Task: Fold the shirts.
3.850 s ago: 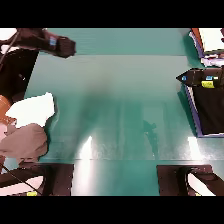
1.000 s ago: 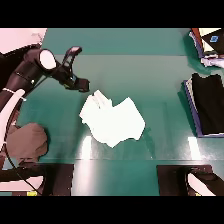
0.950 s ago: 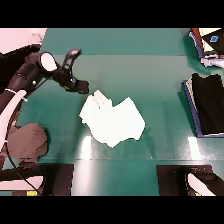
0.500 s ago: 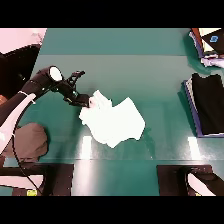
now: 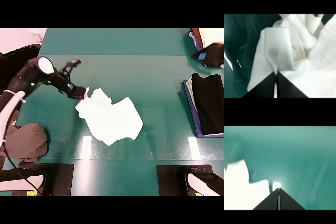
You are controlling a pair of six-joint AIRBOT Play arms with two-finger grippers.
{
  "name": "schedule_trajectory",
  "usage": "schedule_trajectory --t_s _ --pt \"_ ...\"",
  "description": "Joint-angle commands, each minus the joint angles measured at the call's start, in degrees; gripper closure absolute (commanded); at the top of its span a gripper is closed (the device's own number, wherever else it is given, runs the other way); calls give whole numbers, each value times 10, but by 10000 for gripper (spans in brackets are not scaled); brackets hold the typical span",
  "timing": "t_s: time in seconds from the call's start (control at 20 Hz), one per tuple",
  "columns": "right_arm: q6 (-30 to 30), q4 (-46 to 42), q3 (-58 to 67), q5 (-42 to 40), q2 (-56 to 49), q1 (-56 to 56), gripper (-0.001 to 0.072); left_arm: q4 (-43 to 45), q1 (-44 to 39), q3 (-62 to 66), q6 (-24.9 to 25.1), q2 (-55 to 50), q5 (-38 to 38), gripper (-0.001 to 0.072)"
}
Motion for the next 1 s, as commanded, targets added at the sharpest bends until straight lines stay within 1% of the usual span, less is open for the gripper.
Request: schedule_trajectory --t_s 0.0,0.05,0.1,0.25,0.35,0.45,0.6,0.65,0.75,0.8,0.9,0.95 --pt "11 -5 -63 56 -71 7 511 12 2 42 1 47 11 685" --pt "10 12 -101 40 -95 13 248 15 2 42 1 56 14 685" --pt "10 42 -145 14 -122 26 158 16 2 42 1 57 14 685" --pt "-31 138 -226 -90 -204 84 158 20 2 41 1 57 15 685" --pt "-41 167 -224 -137 -261 129 158 20 2 41 1 57 17 685" --pt "-41 176 -196 -159 -311 167 158 20 2 41 1 57 18 685" --pt "-41 176 -133 -159 -371 207 163 21 2 41 1 57 17 685" --pt "-41 176 -112 -160 -386 217 235 21 2 41 1 57 17 685" --pt "-43 169 -77 -170 -401 231 603 21 2 42 1 57 16 686" --pt "-46 158 -60 -173 -401 232 693 21 2 42 1 59 17 686" --pt "-45 124 -25 -167 -377 225 694 43 2 47 -4 78 23 686" --pt "-45 105 -10 -165 -353 216 694 62 2 59 -14 96 24 686"
